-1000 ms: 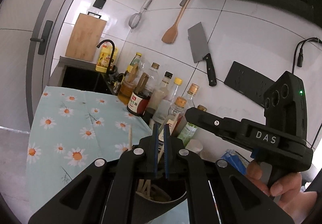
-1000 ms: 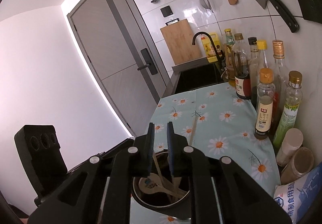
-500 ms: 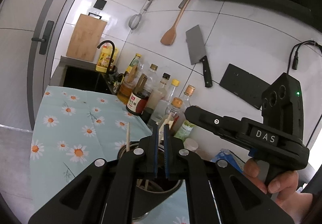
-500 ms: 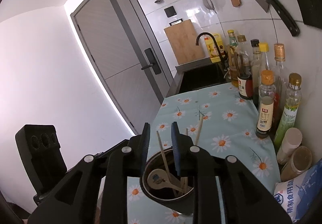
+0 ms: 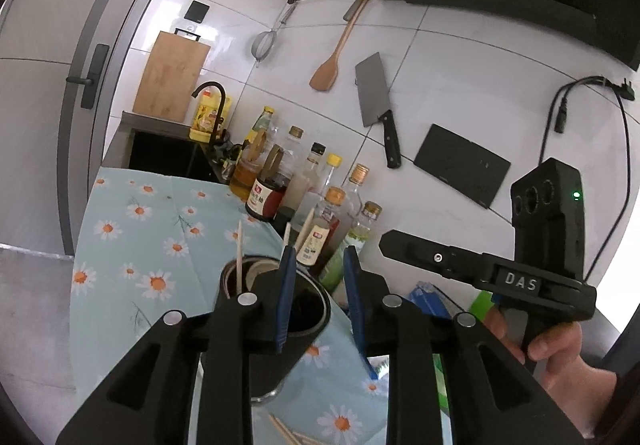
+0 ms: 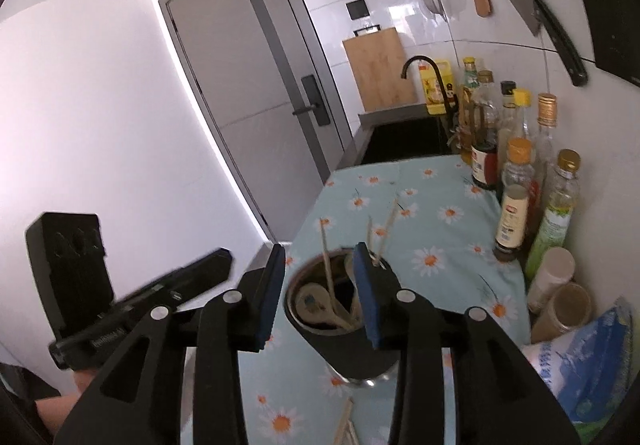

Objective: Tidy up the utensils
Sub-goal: 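Move both open grippers back down to the remaining chopsticks on the cloth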

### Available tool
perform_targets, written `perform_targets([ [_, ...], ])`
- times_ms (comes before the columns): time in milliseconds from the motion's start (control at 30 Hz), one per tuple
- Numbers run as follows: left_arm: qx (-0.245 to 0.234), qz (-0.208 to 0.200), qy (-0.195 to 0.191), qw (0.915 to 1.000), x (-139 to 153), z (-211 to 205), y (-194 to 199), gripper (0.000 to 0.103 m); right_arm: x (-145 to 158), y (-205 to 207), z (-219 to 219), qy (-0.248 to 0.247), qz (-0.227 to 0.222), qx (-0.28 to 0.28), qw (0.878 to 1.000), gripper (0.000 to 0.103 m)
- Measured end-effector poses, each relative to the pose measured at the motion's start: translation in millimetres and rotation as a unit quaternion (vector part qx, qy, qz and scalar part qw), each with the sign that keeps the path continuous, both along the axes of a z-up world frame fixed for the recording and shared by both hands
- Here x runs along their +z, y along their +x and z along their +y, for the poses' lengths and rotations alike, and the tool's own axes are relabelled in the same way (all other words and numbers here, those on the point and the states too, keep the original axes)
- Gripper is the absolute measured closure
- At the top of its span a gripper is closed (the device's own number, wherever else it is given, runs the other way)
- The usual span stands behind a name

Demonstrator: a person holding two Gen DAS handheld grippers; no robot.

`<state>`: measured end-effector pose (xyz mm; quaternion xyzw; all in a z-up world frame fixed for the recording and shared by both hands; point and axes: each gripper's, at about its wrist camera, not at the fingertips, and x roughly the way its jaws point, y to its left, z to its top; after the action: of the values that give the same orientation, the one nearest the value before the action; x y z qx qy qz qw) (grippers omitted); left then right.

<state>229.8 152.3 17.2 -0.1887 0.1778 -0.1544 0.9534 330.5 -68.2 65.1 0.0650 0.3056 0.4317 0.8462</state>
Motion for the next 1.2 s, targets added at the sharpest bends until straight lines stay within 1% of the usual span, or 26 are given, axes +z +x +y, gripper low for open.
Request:
perform_targets([
  [133,0.003,0.009,0.0,1.0,-2,-4,-17,0.08,-6,-10,-11,-0.025,0.007,0.012,1.0,0.066],
  [200,0.005,0.013,0.003,0.9999,-4,-6,-25,0.08,-8,-13,-18,-0.029,0.013,0.016,0.999,0.059],
  [233,0.006,0.035,0.003,0.9994,-5,-7,-29,0.08,-10,-15,-21,-0.028,0.018,0.019,0.999,0.056],
  [400,0.006,0.058,0.0,0.9983,-15,-9,-44,0.08,-27,-24,-25,-0.051,0.051,0.052,0.996,0.056],
  [500,0.007,0.076,0.004,0.9971,-25,-13,-52,0.08,-44,-26,-20,-0.084,0.079,0.069,0.991,0.056],
  [567,0.006,0.088,0.004,0.9961,-33,-14,-56,0.075,-61,-27,-13,-0.12,0.107,0.085,0.983,0.056],
  [600,0.004,0.098,0.003,0.9952,-39,-15,-58,0.075,-69,-28,-10,-0.136,0.122,0.092,0.979,0.056],
  [667,0.003,0.109,0.003,0.9941,-48,-17,-62,0.075,-84,-28,-8,-0.143,0.153,0.098,0.973,0.056],
  [767,0.004,0.125,-0.003,0.9921,-61,-20,-67,0.075,-102,-31,-3,-0.174,0.171,0.105,0.964,0.056],
  [833,0.006,0.137,-0.004,0.9905,-69,-23,-69,0.075,-114,-33,-1,-0.183,0.187,0.113,0.958,0.056],
  [900,0.004,0.149,-0.004,0.9889,-77,-26,-71,0.075,-124,-31,1,-0.199,0.196,0.115,0.953,0.059],
  [933,0.004,0.156,0.0,0.9877,-82,-28,-73,0.075,-129,-31,2,-0.208,0.201,0.118,0.95,0.062],
  [1000,0.005,0.17,0.01,0.9854,-90,-32,-76,0.075,-141,-29,3,-0.224,0.212,0.125,0.943,0.065],
  [1067,0.003,0.182,0.012,0.9832,-98,-35,-78,0.075,-153,-29,7,-0.234,0.234,0.138,0.933,0.074],
  [1200,0.002,0.207,0.017,0.9781,-114,-39,-85,0.075,-172,-30,14,-0.267,0.251,0.152,0.918,0.079],
])
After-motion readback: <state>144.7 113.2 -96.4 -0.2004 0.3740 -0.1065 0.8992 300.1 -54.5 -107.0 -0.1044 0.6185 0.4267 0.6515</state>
